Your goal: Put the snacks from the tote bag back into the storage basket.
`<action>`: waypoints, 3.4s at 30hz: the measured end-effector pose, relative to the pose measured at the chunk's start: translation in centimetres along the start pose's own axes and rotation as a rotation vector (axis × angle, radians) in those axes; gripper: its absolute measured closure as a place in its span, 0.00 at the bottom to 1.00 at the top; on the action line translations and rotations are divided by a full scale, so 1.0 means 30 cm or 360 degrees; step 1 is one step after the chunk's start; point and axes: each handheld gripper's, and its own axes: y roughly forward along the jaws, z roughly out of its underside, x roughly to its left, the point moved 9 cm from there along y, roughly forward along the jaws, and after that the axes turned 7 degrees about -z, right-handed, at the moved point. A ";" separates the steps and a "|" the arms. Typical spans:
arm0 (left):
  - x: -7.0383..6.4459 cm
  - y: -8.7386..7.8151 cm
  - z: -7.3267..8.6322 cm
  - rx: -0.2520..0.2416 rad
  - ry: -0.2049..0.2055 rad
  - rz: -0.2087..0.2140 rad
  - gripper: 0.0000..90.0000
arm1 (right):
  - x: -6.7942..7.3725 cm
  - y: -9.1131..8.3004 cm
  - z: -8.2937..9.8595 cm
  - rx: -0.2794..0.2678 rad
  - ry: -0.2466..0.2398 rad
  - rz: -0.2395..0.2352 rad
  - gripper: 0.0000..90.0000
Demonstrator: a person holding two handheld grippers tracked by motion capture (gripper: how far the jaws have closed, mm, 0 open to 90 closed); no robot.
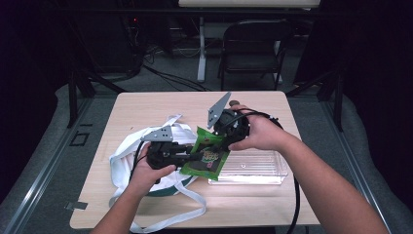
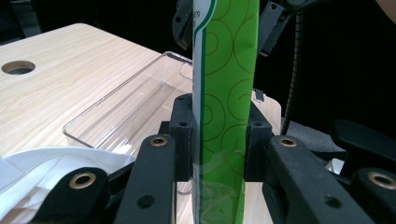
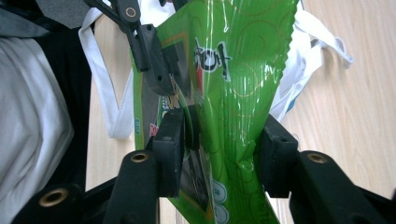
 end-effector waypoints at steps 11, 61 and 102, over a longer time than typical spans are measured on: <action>-0.002 0.006 0.004 -0.0015 0.0019 0.0012 0.80 | 0.015 -0.002 0.002 0.0003 0.0070 -0.0094 0.78; 0.022 0.016 -0.004 0.0003 -0.0006 -0.0063 0.65 | 0.016 -0.062 0.015 0.0104 0.0083 -0.0063 0.83; 0.186 -0.135 0.163 0.0019 -0.0275 -0.0337 0.62 | -0.073 -0.128 0.128 0.0402 0.0062 0.0178 0.83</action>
